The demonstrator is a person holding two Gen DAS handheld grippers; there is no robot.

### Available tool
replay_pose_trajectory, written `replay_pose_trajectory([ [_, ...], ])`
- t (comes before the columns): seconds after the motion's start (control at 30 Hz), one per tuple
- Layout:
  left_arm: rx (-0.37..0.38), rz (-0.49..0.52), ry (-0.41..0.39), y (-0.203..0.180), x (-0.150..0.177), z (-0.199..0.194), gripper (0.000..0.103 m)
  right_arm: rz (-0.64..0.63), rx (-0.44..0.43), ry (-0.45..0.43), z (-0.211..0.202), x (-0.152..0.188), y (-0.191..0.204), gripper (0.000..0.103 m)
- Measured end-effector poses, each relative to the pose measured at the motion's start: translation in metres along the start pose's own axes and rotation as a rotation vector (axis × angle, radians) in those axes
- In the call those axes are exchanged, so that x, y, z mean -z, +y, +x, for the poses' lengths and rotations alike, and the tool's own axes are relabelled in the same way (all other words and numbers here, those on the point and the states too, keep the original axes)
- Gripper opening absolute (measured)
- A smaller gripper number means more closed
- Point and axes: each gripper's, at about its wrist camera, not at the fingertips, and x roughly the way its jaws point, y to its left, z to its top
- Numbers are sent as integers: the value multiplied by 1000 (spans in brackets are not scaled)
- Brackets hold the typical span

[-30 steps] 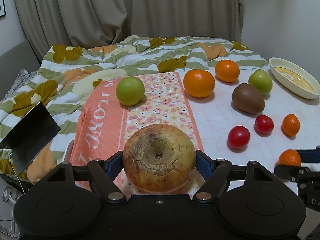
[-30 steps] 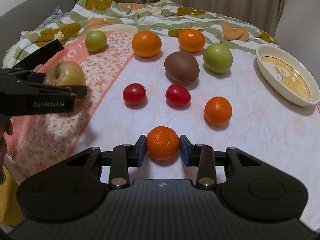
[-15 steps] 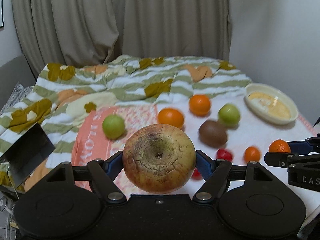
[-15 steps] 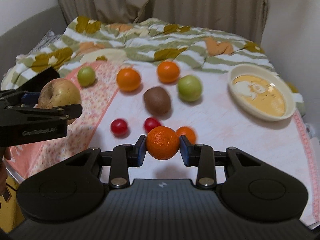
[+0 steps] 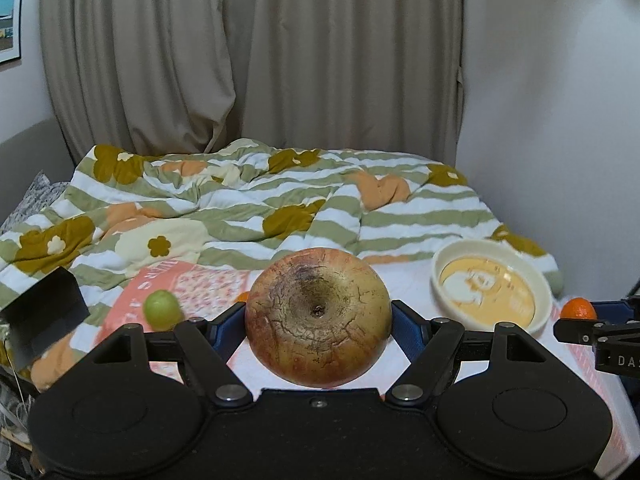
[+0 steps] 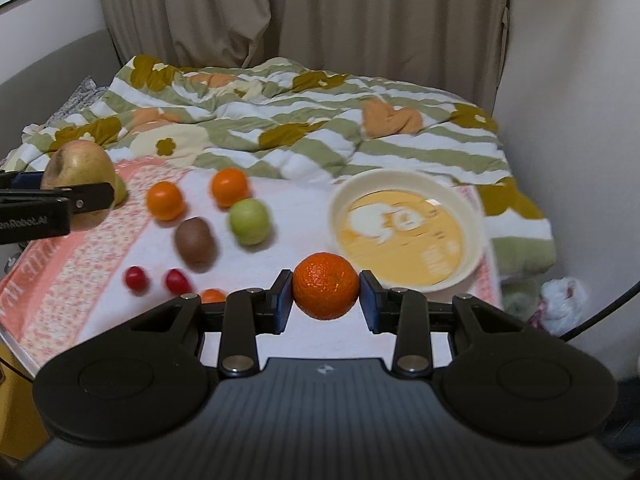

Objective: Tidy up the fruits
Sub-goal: 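Carry the apple into the white bowl and open the left gripper while the right carries the tangerine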

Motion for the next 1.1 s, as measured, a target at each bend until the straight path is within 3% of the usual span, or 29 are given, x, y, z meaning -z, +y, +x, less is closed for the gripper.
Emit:
replay_pose_trajectory([
  [0.23,12,-36,1,-51,-20,30,79,-39,2,-18,27,-22,-67,51],
  [0.47,68,1,43,-94,-39,83,79,19,7,-7,67,-41,-114,51],
  [0.67,129,83,83,-129,-50,134,79,67,15,7,95,-51,-142,51],
  [1.1,207,326,151,-184,-37,225,79,148,69,70,140,-54,-179,51],
])
